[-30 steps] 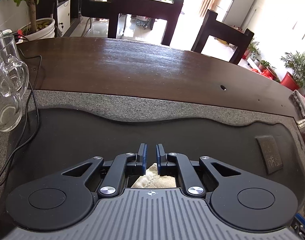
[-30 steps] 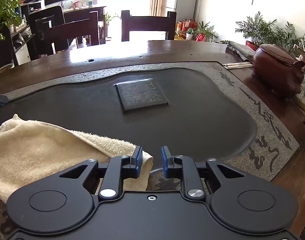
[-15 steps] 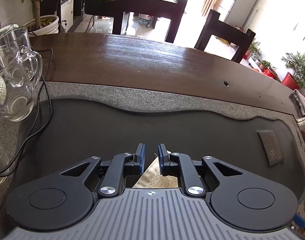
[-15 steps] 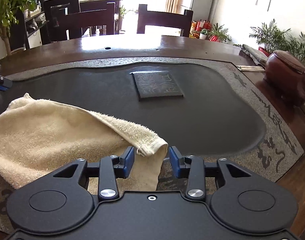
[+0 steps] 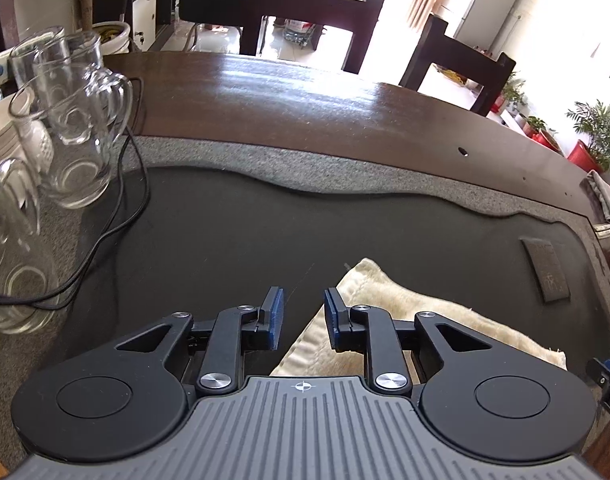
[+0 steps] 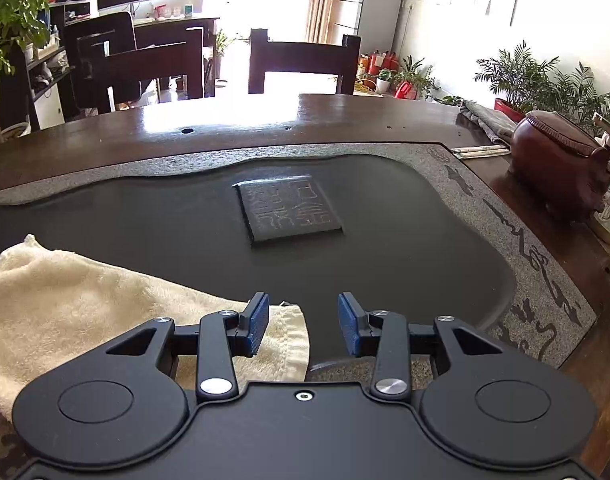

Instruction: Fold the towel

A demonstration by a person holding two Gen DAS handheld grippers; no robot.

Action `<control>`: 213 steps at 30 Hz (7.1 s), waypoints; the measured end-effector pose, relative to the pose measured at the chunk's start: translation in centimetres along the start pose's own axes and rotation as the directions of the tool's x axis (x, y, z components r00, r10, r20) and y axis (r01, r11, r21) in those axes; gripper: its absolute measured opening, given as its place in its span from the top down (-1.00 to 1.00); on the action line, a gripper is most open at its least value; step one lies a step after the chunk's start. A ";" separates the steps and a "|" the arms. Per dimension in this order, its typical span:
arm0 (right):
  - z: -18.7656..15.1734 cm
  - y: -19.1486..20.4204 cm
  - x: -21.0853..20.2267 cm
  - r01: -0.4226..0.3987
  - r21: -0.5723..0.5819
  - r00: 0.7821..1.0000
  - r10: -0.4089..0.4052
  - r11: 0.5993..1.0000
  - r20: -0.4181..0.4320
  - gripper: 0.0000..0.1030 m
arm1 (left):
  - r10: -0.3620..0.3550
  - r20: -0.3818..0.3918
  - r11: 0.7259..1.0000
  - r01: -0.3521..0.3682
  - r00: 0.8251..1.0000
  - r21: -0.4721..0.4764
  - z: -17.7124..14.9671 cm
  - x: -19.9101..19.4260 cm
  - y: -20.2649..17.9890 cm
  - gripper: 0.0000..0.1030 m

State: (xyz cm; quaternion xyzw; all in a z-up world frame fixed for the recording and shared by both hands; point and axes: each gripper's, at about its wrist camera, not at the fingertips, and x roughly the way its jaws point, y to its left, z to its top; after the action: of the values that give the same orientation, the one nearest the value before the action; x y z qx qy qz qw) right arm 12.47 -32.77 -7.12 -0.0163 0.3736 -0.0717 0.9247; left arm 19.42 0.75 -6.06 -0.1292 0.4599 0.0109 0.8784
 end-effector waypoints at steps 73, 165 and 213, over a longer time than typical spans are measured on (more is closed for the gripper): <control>-8.1 3.3 -6.8 -0.092 -0.024 0.991 0.089 0.995 -0.100 0.16 | 0.007 -0.056 0.992 -0.014 0.998 -0.126 -4.0 -3.0 1.5 0.83; -3.1 20.3 -7.8 -0.490 -0.362 0.850 0.526 0.793 0.003 0.88 | -0.234 -0.227 0.942 0.162 0.945 -0.295 1.5 4.0 1.9 0.13; -5.3 5.3 -9.6 -0.240 0.053 0.962 0.230 0.969 0.146 0.89 | -0.545 -0.208 0.834 0.551 0.813 -0.033 -1.7 0.3 -16.7 0.92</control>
State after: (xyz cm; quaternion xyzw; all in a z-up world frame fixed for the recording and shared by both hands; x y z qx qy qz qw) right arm 2.60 -25.99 -4.72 0.0557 0.3049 0.0268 0.9504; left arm 20.59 -15.84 -3.61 -0.2439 0.4930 -0.2624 0.7928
